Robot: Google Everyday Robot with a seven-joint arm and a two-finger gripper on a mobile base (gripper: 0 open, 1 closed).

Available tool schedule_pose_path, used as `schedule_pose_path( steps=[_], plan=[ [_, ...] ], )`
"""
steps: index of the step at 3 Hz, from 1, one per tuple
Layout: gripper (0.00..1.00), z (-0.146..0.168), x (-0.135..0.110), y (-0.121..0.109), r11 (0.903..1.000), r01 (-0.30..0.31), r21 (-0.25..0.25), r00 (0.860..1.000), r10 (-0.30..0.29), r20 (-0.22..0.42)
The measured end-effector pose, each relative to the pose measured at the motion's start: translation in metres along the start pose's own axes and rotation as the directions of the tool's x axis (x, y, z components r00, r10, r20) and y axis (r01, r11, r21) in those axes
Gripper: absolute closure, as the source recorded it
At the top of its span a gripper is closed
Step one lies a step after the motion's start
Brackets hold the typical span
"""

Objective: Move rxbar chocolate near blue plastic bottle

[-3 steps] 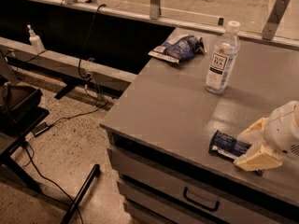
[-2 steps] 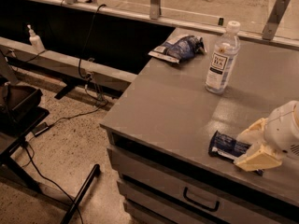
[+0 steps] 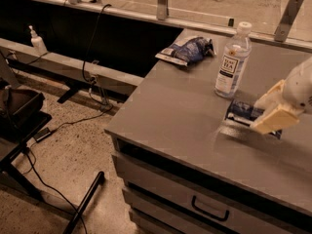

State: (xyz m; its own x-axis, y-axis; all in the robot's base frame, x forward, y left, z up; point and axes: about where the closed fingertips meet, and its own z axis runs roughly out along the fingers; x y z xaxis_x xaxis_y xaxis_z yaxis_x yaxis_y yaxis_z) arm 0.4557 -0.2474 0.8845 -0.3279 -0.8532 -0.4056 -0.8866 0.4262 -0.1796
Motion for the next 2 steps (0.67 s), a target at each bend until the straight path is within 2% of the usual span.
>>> schedule_pose_path(
  steps=[1, 2],
  plan=[
    [1.0, -0.011, 0.001, -0.058, 0.9973, -0.034, 0.065, 0.999, 0.036, -0.023],
    [1.0, -0.014, 0.015, -0.079, 0.9935, -0.064, 0.094, 0.996, 0.069, -0.048]
  ],
)
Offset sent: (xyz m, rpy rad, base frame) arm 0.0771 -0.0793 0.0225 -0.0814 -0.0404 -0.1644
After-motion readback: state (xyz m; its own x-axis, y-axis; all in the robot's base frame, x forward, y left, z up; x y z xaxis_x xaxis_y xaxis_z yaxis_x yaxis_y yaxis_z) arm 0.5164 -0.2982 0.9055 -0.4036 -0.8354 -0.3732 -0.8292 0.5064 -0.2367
